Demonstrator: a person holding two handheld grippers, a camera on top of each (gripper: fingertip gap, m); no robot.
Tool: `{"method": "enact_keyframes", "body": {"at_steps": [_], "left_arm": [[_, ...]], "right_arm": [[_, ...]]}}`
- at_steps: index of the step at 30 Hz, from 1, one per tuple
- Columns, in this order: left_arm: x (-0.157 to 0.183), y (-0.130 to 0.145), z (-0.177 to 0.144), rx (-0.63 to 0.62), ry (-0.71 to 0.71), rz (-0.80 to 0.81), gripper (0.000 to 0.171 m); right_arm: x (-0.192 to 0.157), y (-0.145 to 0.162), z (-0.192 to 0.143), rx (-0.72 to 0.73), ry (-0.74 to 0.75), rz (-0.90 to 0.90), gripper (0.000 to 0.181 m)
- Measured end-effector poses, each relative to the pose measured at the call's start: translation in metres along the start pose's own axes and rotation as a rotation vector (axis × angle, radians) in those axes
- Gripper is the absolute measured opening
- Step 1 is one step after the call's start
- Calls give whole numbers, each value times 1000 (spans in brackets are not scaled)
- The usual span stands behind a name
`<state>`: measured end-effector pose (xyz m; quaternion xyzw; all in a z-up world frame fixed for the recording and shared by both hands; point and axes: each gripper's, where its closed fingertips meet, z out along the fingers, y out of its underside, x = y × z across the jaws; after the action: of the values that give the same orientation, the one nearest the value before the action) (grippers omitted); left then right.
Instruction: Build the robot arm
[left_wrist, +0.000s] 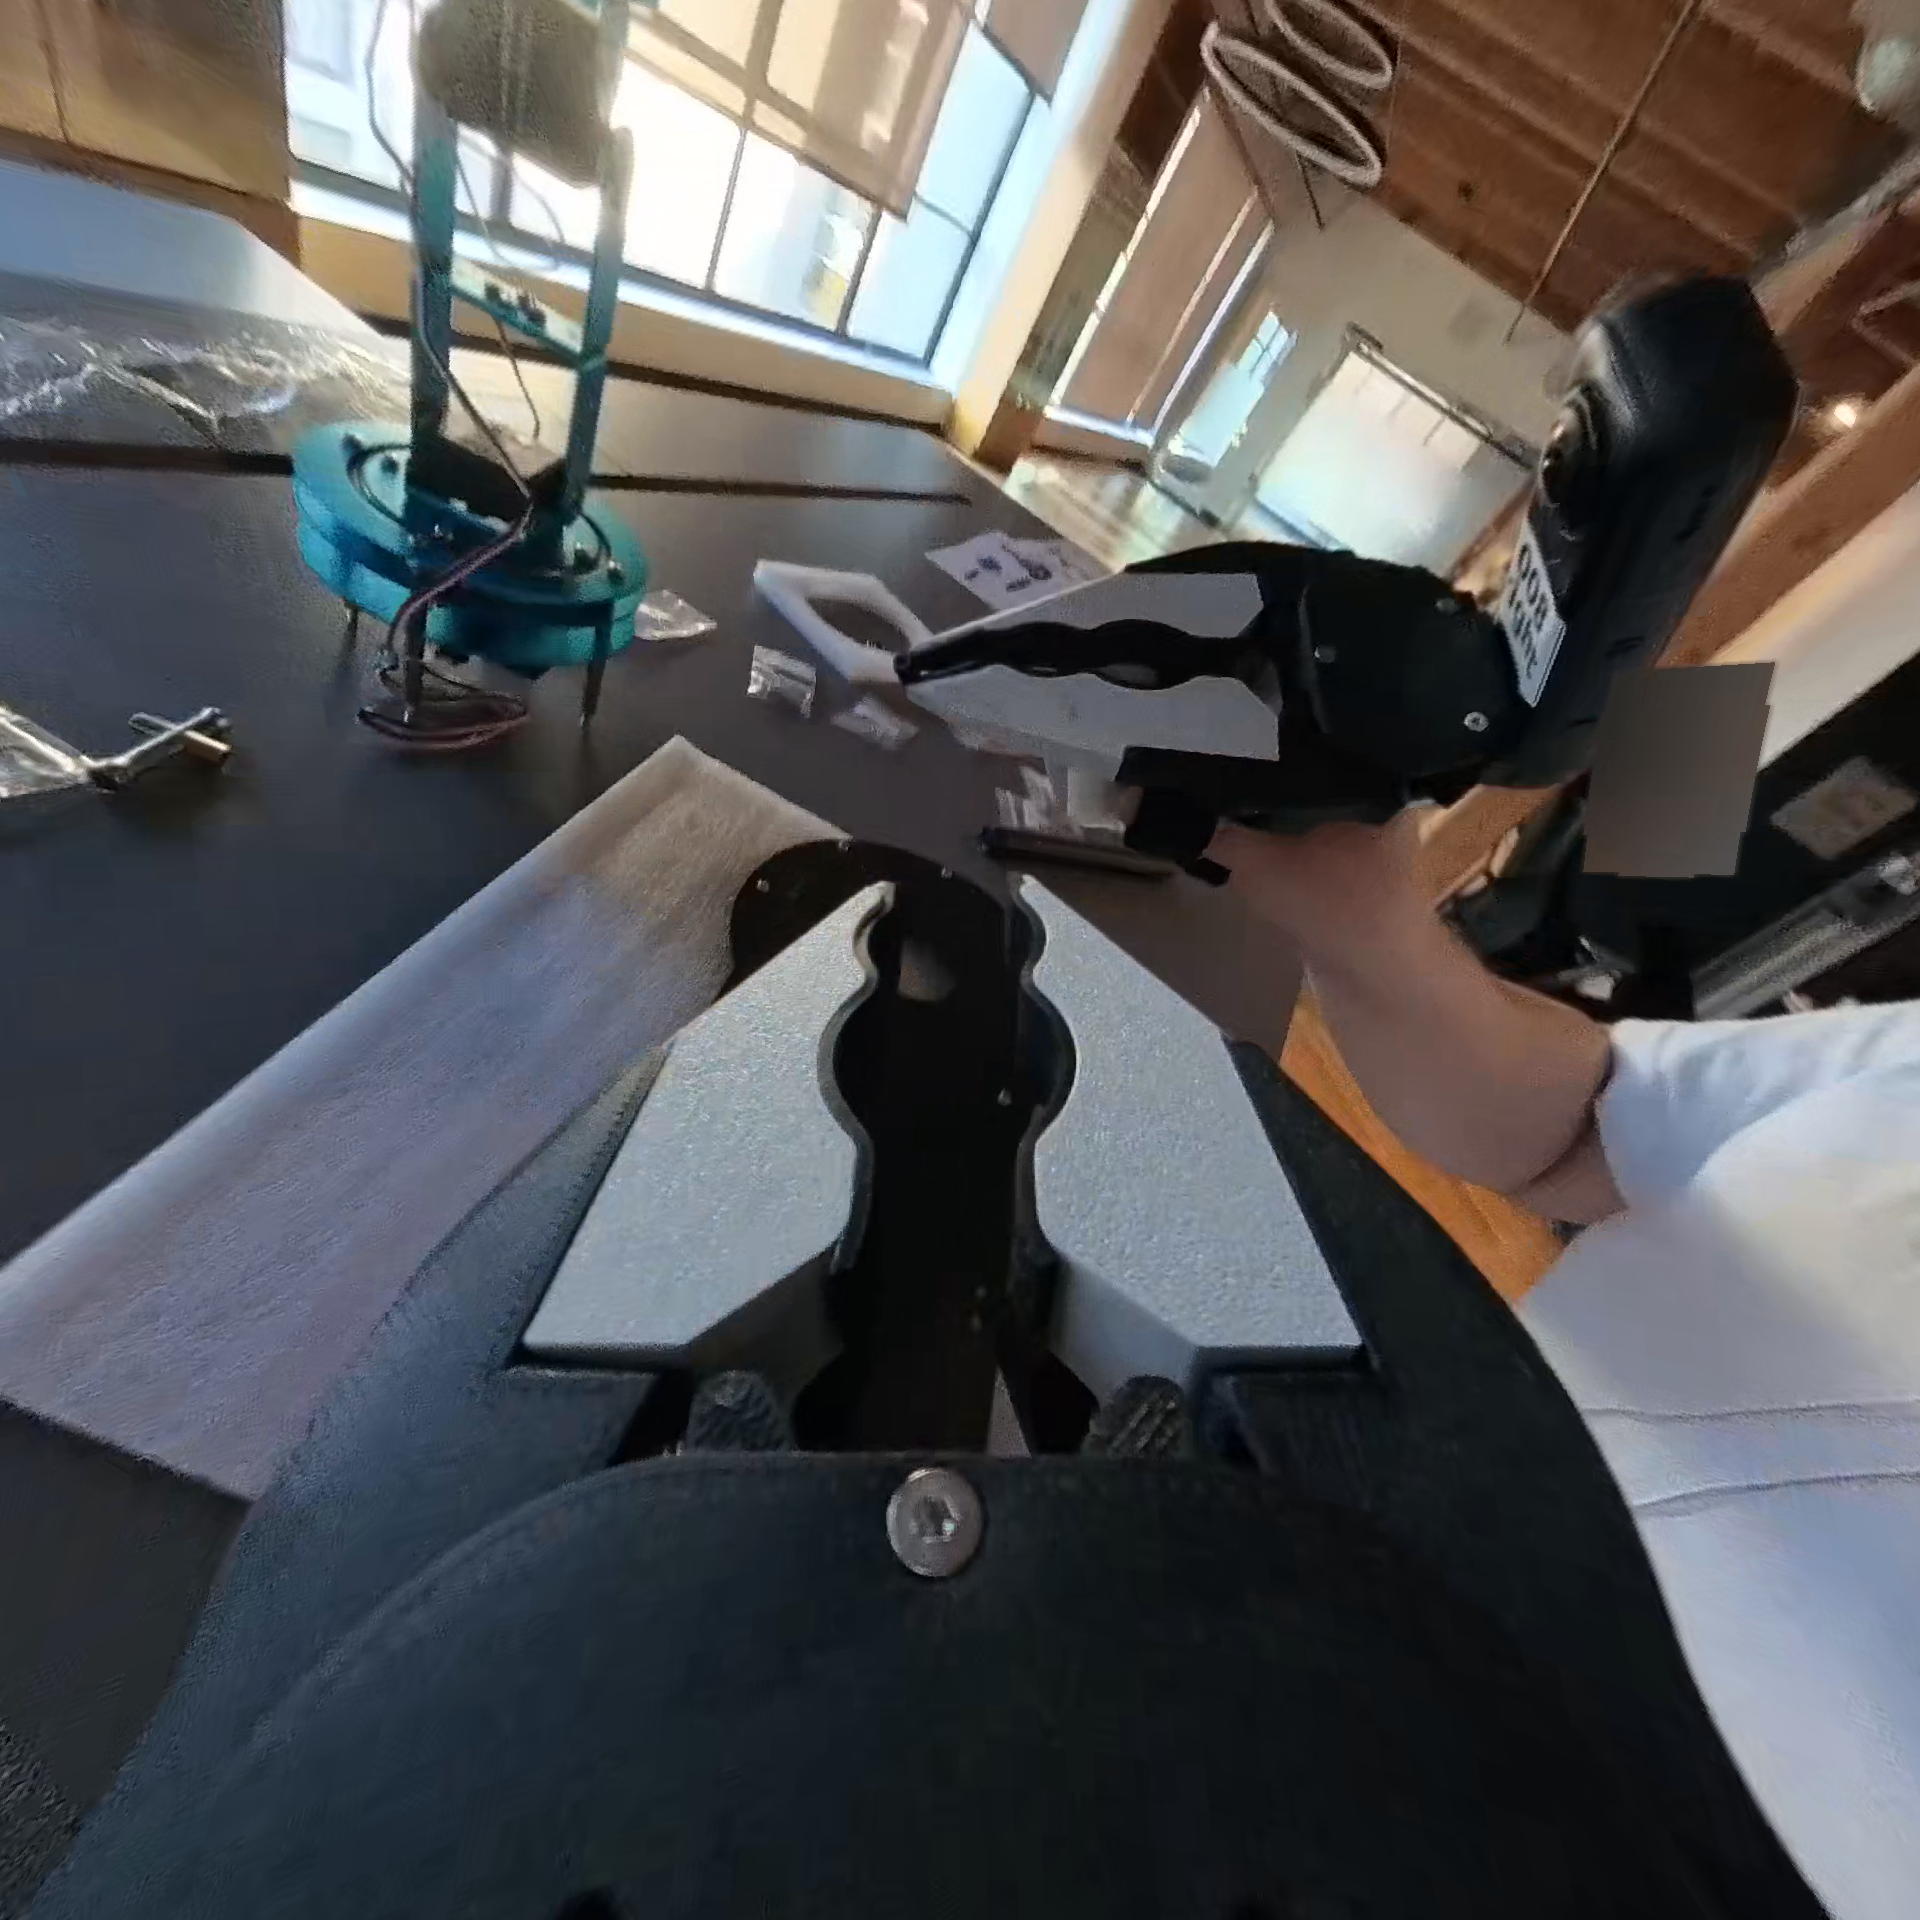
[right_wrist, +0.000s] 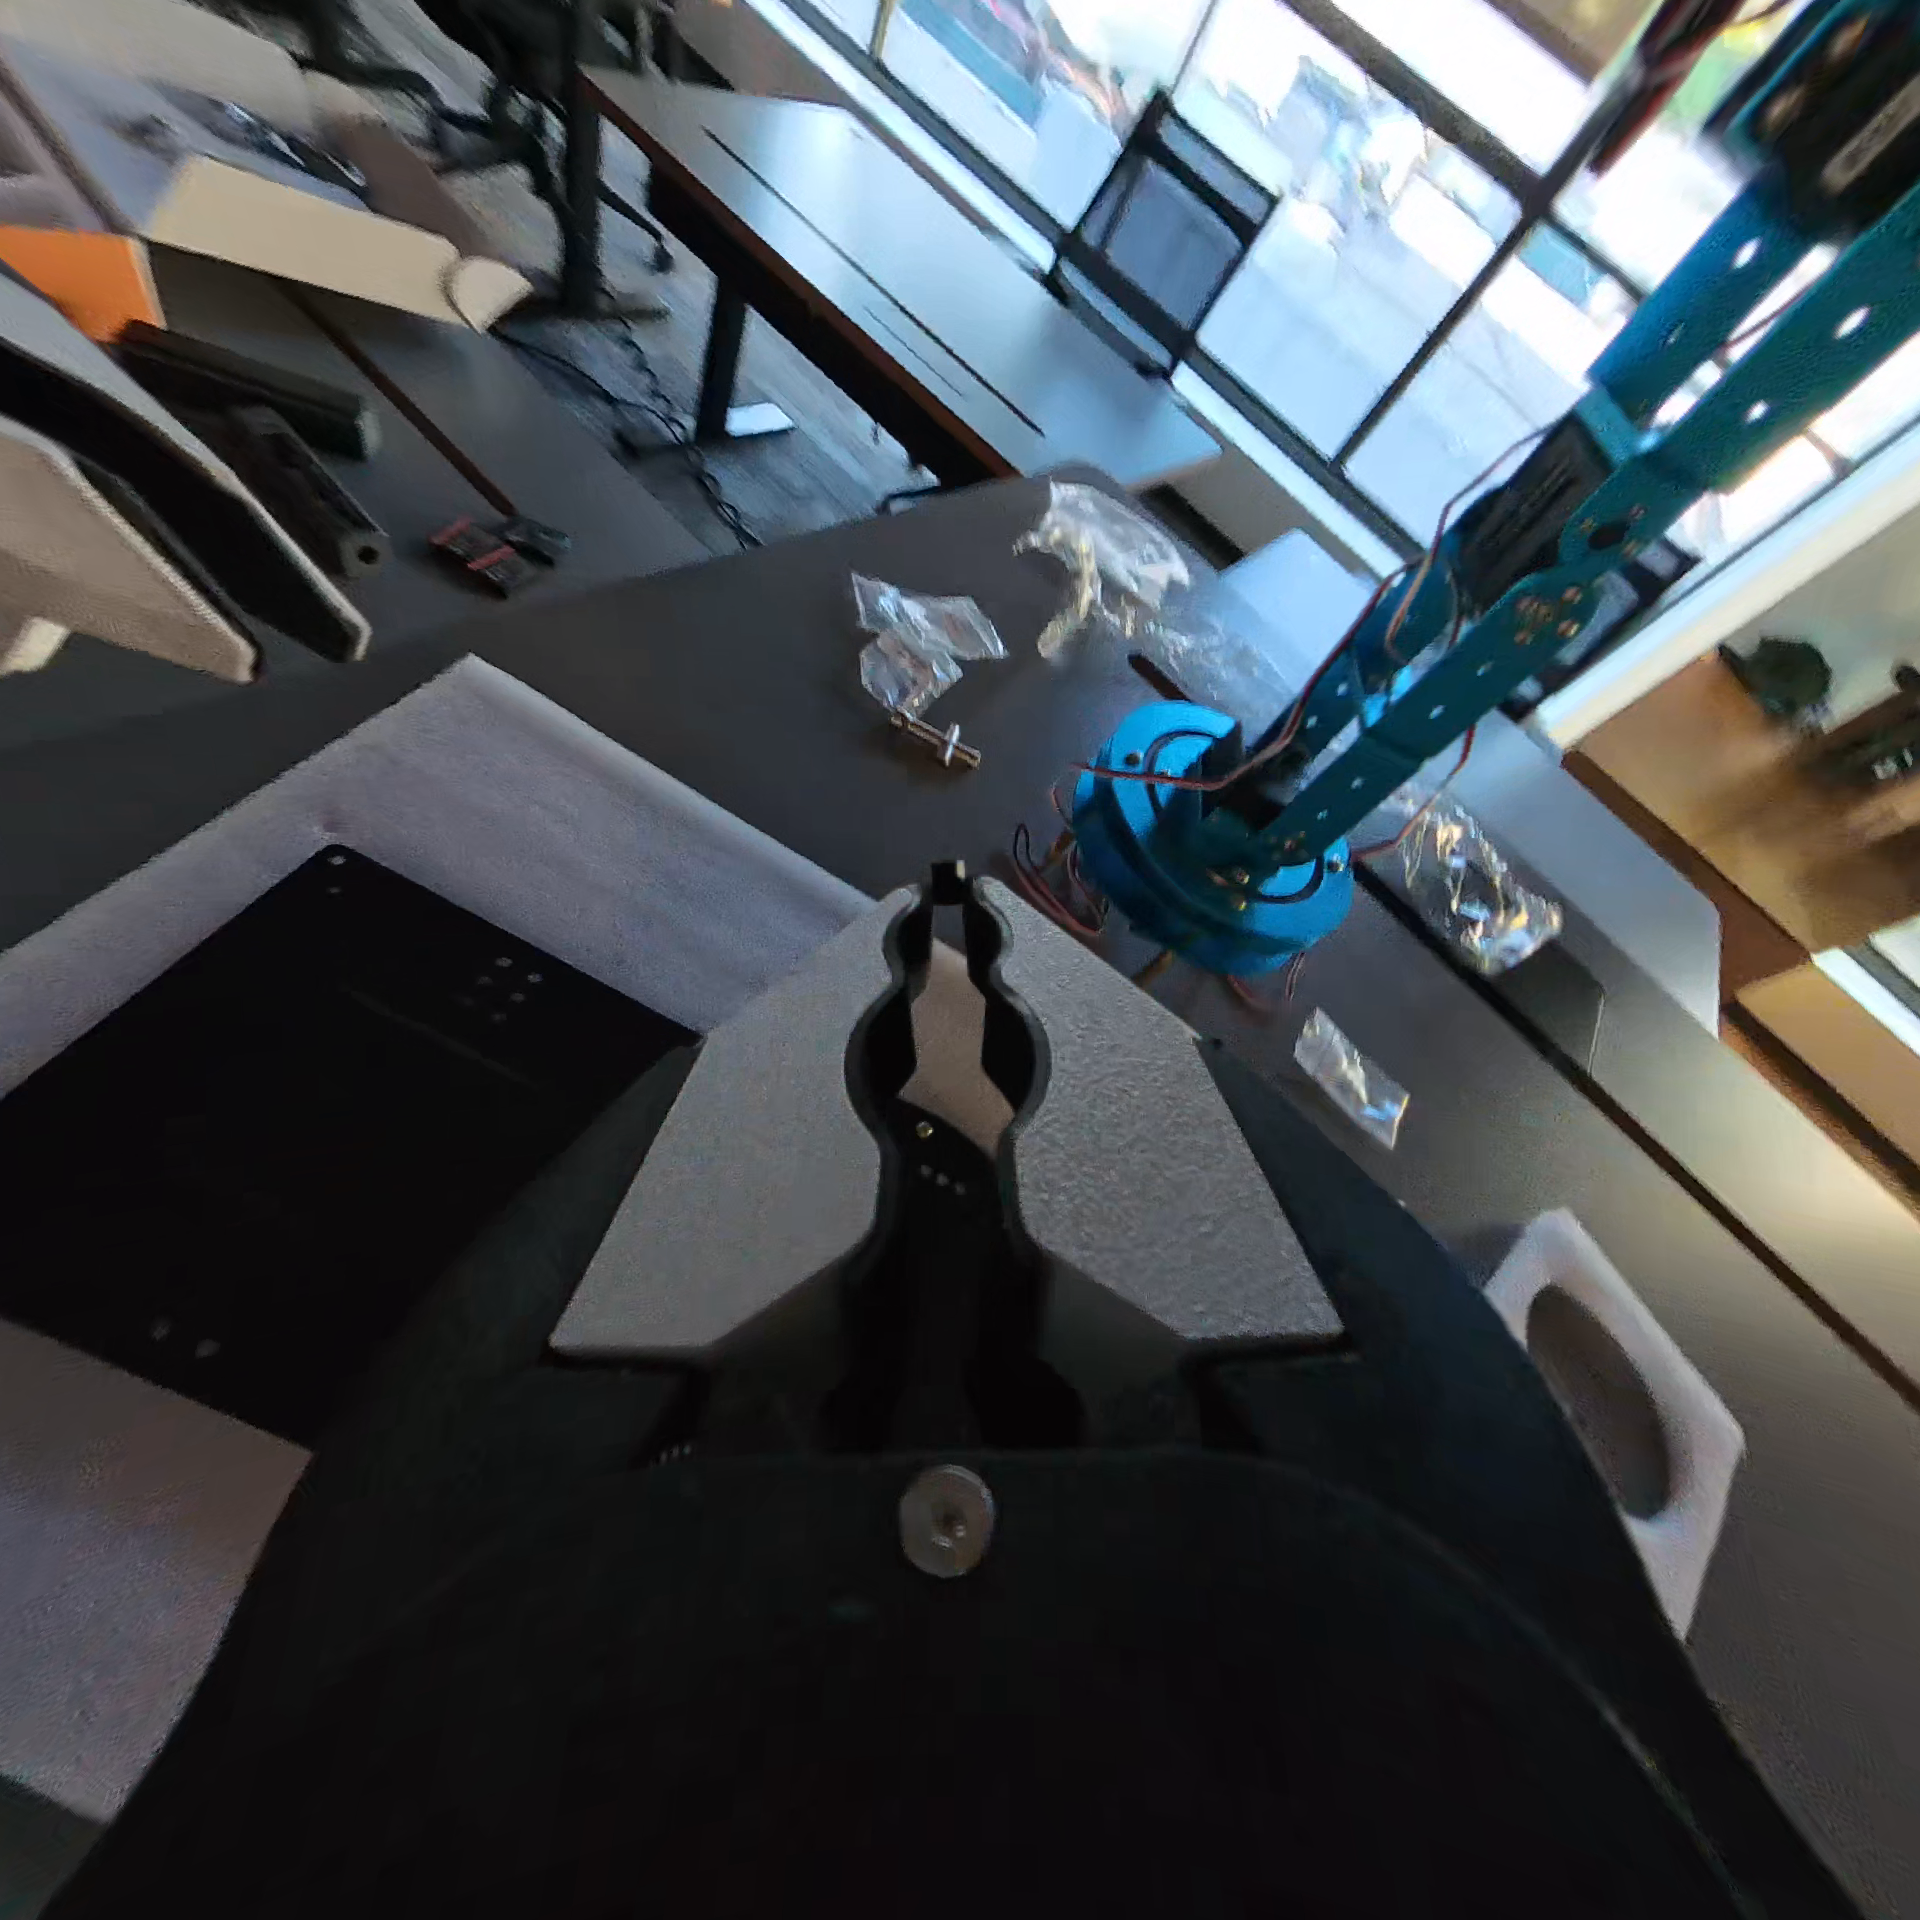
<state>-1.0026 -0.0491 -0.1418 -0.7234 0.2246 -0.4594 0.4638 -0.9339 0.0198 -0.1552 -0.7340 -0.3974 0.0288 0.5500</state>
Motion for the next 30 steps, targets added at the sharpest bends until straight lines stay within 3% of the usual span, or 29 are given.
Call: {"method": "enact_keyframes", "body": {"at_steps": [4, 12, 15, 18, 20, 23, 27, 30], "left_arm": [[-15, 5, -12, -51, 42, -13, 17], [-18, 3, -22, -18, 100, -41, 17], [-27, 9, -24, -53, 63, -25, 17], [-52, 23, -31, -173, -86, 55, 18], [-58, 23, -36, -193, -129, 81, 20], [-32, 8, -42, -68, 30, -26, 23], [-7, -11, -59, 117, 157, -74, 24], [6, -11, -61, 141, 199, -73, 23]], "right_arm": [[-14, 3, 5, -73, 66, 48, 4], [-44, -1, 9, -120, 66, 51, 5], [-47, 2, 12, -141, 73, 39, 5], [-54, 1, 15, -124, 40, 95, 5], [-75, -13, 13, -28, -87, 156, 5], [-105, -48, -4, 217, -289, 259, 4], [-117, -66, -23, 365, -353, 306, 4], [-121, -71, -27, 392, -345, 263, 4]]}}
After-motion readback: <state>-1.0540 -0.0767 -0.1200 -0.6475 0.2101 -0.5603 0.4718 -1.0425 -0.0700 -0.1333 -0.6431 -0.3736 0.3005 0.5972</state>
